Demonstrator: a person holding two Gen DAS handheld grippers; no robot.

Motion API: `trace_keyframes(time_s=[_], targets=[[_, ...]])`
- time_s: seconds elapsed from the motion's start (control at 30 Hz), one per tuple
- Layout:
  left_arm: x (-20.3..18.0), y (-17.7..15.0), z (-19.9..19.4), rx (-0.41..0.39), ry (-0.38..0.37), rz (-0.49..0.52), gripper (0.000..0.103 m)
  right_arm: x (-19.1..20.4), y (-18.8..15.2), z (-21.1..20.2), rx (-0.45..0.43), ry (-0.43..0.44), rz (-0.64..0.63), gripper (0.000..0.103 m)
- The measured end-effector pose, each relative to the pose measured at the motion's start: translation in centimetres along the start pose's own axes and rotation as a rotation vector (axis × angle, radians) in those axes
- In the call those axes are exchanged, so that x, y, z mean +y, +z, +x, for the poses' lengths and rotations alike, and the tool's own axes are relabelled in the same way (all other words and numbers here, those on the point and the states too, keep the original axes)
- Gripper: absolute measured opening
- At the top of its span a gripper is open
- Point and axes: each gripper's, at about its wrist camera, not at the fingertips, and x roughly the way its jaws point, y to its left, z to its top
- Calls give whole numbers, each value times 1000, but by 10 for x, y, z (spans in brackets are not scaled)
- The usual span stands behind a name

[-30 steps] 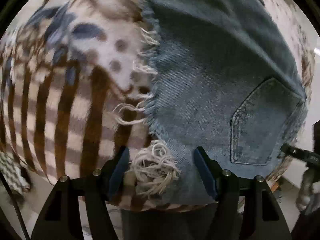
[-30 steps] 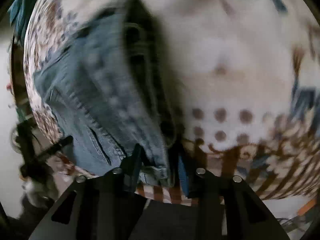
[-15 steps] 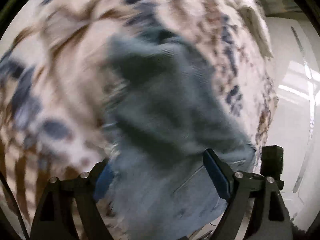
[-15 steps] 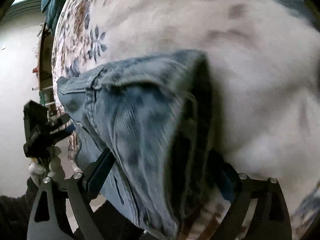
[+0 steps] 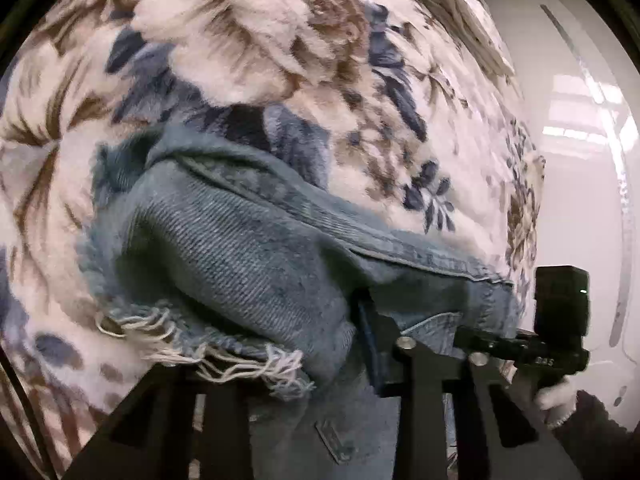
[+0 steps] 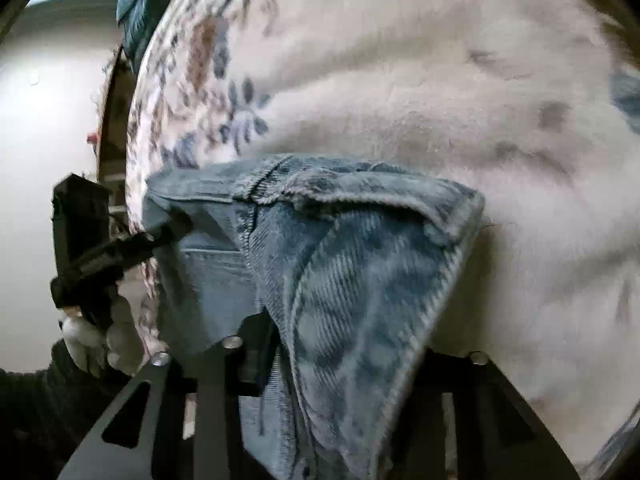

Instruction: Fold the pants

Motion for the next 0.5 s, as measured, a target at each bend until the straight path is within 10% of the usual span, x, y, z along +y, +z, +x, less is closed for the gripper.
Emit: trace_keyframes(time_s=[0.5], targets=[[-72,53,-87,-71,-104,111,14,74,-1,-102,-237,-25,27,30]])
